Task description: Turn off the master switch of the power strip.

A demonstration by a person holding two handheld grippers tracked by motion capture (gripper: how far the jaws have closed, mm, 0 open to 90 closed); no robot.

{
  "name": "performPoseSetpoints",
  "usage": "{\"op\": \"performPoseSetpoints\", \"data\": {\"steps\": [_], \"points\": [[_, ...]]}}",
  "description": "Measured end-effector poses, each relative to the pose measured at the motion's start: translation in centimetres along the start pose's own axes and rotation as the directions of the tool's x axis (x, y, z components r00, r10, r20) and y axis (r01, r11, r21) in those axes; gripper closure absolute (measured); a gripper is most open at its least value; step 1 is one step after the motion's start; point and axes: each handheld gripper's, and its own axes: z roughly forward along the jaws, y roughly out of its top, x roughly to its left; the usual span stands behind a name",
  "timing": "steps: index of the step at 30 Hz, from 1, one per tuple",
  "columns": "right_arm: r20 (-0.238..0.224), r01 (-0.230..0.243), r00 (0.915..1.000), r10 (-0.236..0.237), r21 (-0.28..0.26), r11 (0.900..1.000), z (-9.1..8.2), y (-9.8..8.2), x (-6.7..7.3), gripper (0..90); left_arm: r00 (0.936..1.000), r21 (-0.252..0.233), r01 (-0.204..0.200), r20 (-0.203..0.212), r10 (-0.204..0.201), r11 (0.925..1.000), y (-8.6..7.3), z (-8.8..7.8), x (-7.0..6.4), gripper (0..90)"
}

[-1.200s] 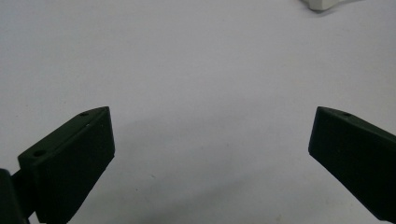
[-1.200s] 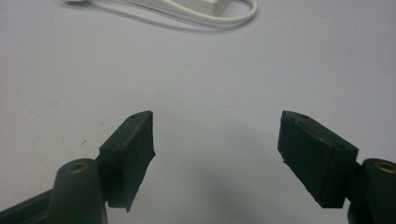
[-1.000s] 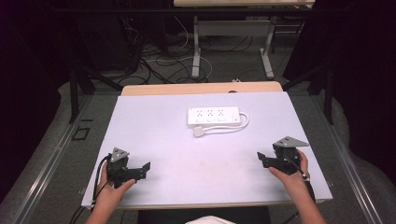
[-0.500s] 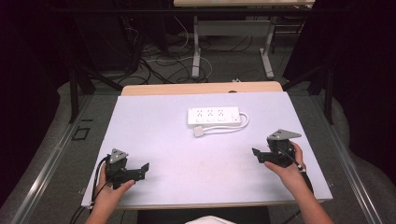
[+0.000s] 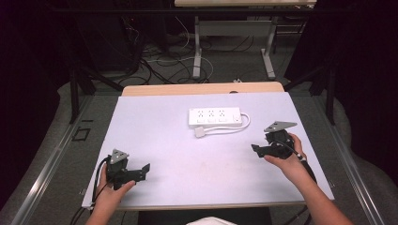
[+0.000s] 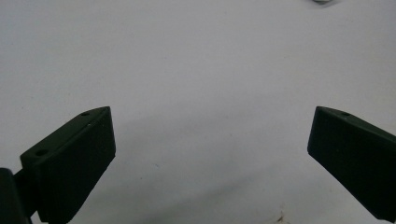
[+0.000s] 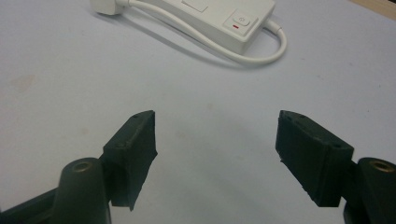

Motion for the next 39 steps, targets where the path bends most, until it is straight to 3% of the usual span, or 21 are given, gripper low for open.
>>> {"op": "performPoseSetpoints", "data": {"steps": [6,11,27,39], "points": [[-0.021,0.043,0.9989,-0.043,0.036,0.998,0.5,1.3,-0.1,30.8,0.9999,-0.006,0.01,-0.002,-0.01,0.9999,0.0,0.0,0.0,0.9],[-0.028,0.045,0.9987,-0.043,0.062,0.997,1.0,2.2,-0.5,31.0,1.0,-0.007,0.01,-0.002,-0.01,0.9999,-0.1,0.0,0.0,0.9],[0.004,0.074,0.9972,-0.075,0.135,0.988,2.2,5.3,-1.3,33.1,1.0,0.0,0.007,0.0,-0.007,1.0,0.0,0.1,0.0,1.0],[-0.003,0.048,0.9989,-0.048,0.166,0.985,3.5,7.4,-1.4,33.6,1.0,0.002,0.006,0.0,-0.006,1.0,-0.1,0.1,0.1,1.0]]}}
